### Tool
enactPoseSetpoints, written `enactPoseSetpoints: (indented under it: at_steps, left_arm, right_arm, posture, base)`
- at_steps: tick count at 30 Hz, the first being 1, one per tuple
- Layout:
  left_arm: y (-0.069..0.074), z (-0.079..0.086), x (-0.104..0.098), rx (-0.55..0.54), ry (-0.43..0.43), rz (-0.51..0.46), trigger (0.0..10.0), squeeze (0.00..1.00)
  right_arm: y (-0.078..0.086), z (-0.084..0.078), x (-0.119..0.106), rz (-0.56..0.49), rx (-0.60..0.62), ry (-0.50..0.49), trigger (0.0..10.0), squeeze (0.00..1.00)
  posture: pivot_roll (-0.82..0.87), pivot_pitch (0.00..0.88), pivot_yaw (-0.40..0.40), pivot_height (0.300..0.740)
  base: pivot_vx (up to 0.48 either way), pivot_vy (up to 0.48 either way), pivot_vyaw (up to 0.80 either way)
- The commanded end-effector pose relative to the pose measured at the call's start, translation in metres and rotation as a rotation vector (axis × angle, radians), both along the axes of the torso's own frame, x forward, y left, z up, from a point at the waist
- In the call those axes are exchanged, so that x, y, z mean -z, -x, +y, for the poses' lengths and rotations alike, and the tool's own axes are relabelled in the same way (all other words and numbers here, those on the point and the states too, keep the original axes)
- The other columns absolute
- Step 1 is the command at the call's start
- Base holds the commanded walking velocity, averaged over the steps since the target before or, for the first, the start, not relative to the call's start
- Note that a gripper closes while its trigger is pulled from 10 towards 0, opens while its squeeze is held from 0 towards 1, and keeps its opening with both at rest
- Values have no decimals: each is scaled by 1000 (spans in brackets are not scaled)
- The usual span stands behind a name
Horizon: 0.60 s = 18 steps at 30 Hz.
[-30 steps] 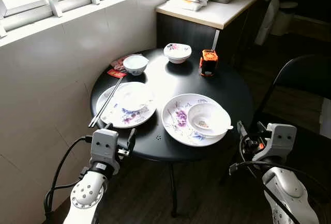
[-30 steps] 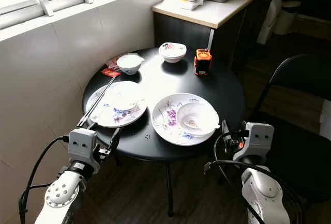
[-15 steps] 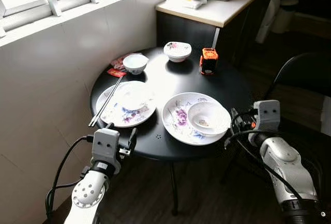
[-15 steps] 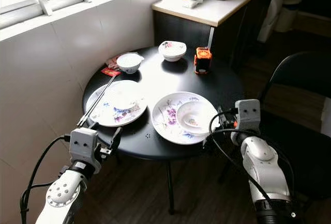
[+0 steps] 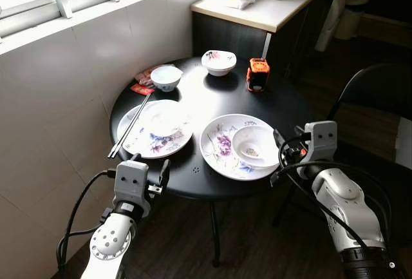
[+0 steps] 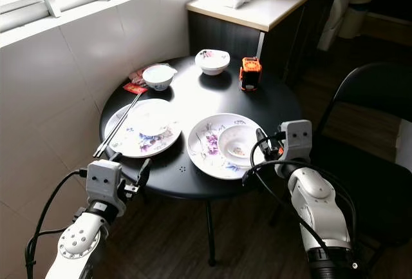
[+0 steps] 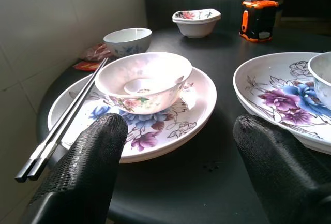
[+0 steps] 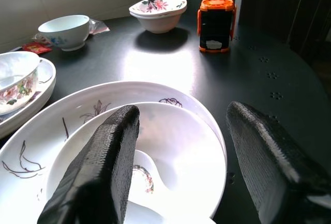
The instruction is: Kitchen organization
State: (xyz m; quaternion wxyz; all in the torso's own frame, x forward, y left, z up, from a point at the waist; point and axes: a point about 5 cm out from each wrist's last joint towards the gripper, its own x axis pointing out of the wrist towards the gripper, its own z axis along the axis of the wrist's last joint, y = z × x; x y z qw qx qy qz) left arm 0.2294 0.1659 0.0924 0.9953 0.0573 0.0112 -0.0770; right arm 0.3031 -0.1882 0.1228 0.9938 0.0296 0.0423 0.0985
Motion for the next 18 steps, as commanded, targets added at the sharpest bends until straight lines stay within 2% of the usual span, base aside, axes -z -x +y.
enactPoseSetpoints:
  at_steps: [1, 9, 12, 18]
  left_arm:
    - [0, 2, -6, -15, -14, -28, 10000, 0]
    - [-10, 6, -15, -33, -3, -53, 10000, 0]
    - [-15, 13, -19, -56, -8, -63, 10000, 0]
    - [-16, 12, -17, -50, -15, -58, 10000, 0]
  right_arm:
    - [2, 1, 5, 29, -5, -17, 10000, 0]
    - [1, 7, 7, 50, -24, -18, 10000, 0]
    - [3, 8, 12, 101, 1, -78, 10000, 0]
    - [6, 10, 10, 98, 9, -77, 10000, 0]
  posture:
    - [85, 0, -48, 740]
    - [89, 0, -46, 740]
    - [90, 0, -45, 740]
    - [84, 0, -37, 740]
  base:
    - [0, 0, 0]
    - [0, 0, 0]
    - [0, 0, 0]
    - [0, 0, 0]
